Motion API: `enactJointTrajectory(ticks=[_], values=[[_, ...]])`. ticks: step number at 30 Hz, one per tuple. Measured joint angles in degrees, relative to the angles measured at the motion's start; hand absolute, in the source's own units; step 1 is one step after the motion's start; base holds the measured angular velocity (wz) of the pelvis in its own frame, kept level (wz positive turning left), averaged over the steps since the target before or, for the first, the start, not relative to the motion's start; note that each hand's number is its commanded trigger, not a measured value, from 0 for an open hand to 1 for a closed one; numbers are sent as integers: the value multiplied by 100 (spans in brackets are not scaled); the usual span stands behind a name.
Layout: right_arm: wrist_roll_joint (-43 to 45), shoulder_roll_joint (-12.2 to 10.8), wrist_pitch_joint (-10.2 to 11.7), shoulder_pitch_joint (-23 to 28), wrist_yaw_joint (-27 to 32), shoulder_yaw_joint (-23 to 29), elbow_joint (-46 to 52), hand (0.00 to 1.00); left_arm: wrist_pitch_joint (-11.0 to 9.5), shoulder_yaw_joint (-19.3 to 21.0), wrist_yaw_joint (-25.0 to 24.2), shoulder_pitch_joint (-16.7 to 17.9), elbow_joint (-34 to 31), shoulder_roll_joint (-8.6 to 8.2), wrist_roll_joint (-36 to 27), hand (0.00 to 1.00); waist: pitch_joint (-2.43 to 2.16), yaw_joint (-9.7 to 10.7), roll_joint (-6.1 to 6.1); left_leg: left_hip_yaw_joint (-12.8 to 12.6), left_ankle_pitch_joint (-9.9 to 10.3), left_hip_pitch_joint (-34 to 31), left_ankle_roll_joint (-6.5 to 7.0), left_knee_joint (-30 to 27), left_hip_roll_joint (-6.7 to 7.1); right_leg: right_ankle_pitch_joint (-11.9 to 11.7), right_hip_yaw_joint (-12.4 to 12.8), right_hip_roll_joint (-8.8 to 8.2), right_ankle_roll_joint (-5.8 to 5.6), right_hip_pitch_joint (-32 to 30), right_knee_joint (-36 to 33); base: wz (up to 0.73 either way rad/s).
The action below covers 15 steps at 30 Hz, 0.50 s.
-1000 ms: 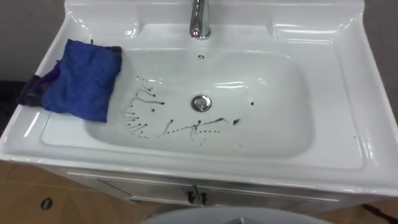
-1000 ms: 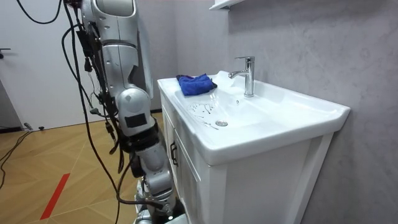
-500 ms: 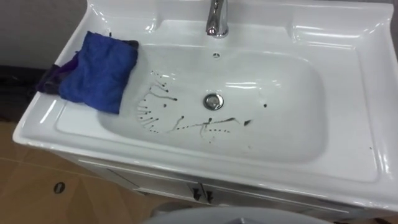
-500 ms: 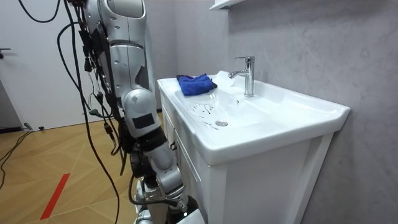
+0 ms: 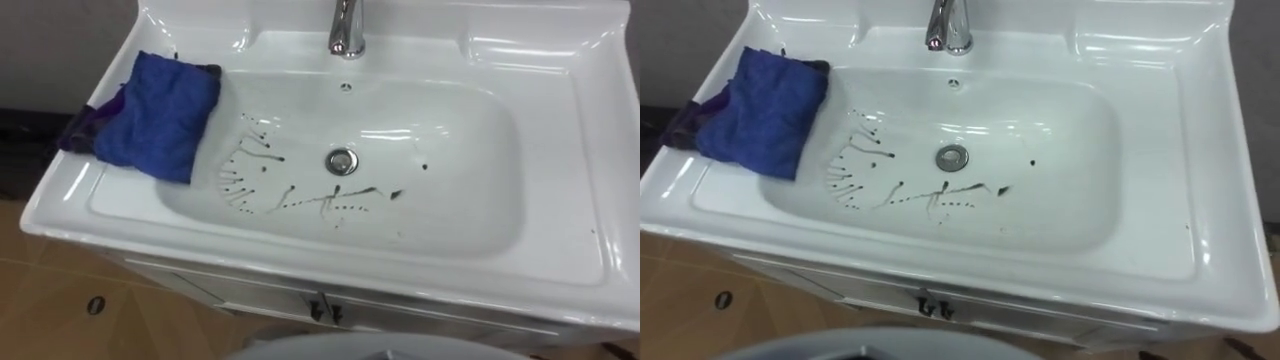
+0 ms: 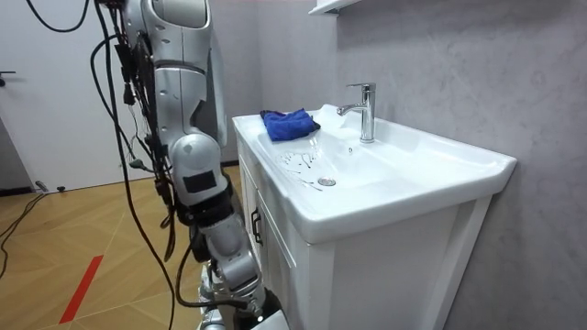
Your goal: Wipe basin
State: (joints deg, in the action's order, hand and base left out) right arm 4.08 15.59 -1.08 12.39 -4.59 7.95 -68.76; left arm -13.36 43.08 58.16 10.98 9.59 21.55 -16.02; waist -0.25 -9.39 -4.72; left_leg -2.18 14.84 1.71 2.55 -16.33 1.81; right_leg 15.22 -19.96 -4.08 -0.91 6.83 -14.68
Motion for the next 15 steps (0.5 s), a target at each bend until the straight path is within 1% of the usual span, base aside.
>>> enactJointTrajectory(ticks=[1, 2, 4, 6, 7, 9, 10, 12, 13, 15], values=[[0, 1, 6, 6, -6, 0, 0, 0, -39, -4, 15, -10, -84, 0, 46, 0, 6, 23, -11, -5, 0, 5, 0, 4, -1, 0, 7, 0, 0, 1, -1, -5], [-5, 1, 31, 9, -19, -3, 0, 0, -101, -11, 45, -11, -226, 0, 83, 0, 33, 80, 4, -8, -1, 12, 1, 18, 0, 0, 18, -2, 0, 0, -7, -7], [-5, -6, 89, 14, -52, -25, -6, 0, -111, -20, 50, -10, -290, -1, 268, 0, 44, 131, -26, -60, -15, 94, 4, 108, -1, 0, 108, 1, 0, 15, -3, -12], [27, -13, 157, 25, -159, -51, -8, 0, -122, -71, 5, -5, -295, -2, 514, 0, 44, 282, -32, -74, -35, 148, -1, 179, 5, 1, 183, 6, -2, 32, 9, -7], [50, -14, 172, 30, -192, -51, -8, 0, -123, -90, -15, -3, -301, -2, 584, 0, 44, 300, -25, -83, -43, 160, -2, 203, 6, 1, 210, 9, -2, 34, 21, -8], [116, -14, 197, 72, -249, -49, -6, 0, -123, -265, -132, 53, -354, -3, 979, 0, 37, 359, -2, -132, -52, 209, -7, 259, 4, 1, 266, 23, -2, 68, 78, -11], [129, -14, 204, 64, -258, -50, -7, 0, -123, -316, -177, 71, -392, -7, 1061, 0, 38, 381, 5, -151, -53, 220, -7, 247, 1, 1, 269, 26, -2, 69, 84, -9], [120, -20, 210, 59, -305, -48, -50, 0, -123, -602, -363, 139, -689, -23, 1246, 0, 40, 473, 46, -171, -54, 223, -7, 239, -2, 1, 273, 23, -1, 67, 93, -5], [127, -20, 210, 59, -318, -48, -51, 0, -122, -677, -414, 136, -732, -30, 1293, 0, 40, 487, 47, -183, -54, 224, -6, 235, -4, 1, 282, 23, -1, 64, 94, -8], [125, -33, 209, 52, -367, -48, -39, 0, -122, -981, -633, 135, -773, -59, 1415, 0, 49, 541, 56, -224, -54, 231, -6, 231, -9, 1, 361, 25, -1, 48, 95, -13]])
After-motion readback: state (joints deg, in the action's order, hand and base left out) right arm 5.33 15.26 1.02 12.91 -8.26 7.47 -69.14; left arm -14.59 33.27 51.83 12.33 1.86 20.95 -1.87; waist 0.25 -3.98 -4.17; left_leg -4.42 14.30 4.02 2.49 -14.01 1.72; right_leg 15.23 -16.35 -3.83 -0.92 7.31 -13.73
